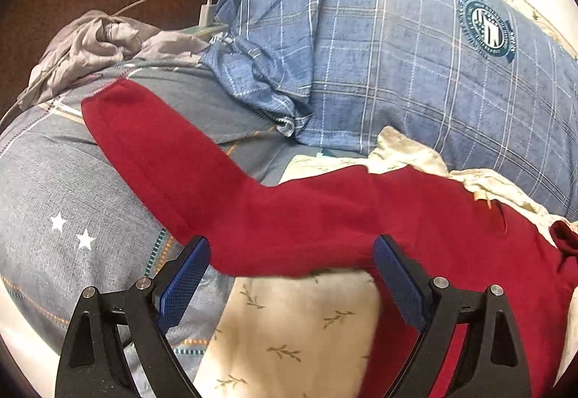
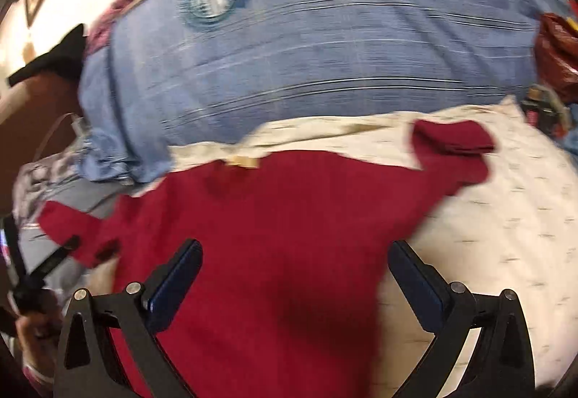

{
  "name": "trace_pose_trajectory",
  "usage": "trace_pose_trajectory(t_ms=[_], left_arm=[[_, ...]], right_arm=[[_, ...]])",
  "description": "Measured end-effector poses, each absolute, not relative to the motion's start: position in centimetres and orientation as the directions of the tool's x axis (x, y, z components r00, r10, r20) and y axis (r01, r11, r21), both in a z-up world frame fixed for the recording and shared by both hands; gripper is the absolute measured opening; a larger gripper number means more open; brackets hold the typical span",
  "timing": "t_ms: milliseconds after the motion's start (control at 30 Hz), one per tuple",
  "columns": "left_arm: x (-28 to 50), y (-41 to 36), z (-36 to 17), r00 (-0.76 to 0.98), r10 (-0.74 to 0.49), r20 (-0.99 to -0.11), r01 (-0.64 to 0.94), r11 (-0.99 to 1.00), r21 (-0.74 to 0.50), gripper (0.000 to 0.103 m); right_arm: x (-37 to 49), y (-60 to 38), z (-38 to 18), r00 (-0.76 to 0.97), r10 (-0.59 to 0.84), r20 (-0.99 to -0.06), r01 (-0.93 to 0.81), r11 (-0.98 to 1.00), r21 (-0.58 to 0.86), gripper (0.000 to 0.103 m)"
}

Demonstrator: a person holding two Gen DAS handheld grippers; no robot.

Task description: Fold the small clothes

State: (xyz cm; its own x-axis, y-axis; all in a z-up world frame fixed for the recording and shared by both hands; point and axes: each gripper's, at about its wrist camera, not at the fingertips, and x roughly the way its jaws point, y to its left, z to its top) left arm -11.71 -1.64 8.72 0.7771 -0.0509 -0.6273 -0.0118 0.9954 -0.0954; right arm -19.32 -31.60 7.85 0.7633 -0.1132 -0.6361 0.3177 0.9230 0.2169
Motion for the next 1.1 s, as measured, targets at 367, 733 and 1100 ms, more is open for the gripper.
trace_pose_trajectory(t_ms=[367, 733, 1100], left_arm=[[-12.8, -2.3, 9.7, 0.784, -0.023, -0.620, 0.017, 1.000, -0.015, 0.092], [-11.1, -4.1, 9.8, 0.766, -0.037, -0.642, 0.047, 0.999, 0.000, 0.092], [-10.1, -5.5, 8.9, 0.757, -0.042, -0.652, 0.063, 0.998, 0.010, 0.092]], right_arm=[[-14.4, -23.1, 7.9, 0.761, -0.024, -0.648, 0.132, 0.984, 0.119, 0.103], [-14.0, -20.1, 7.6, 0.839, -0.072, -0.539, 0.095, 0.995, 0.015, 0.103], [-12.7, -20.6, 5.1, 0.765, -0.029, -0.643, 0.082, 0.995, 0.053, 0.101]])
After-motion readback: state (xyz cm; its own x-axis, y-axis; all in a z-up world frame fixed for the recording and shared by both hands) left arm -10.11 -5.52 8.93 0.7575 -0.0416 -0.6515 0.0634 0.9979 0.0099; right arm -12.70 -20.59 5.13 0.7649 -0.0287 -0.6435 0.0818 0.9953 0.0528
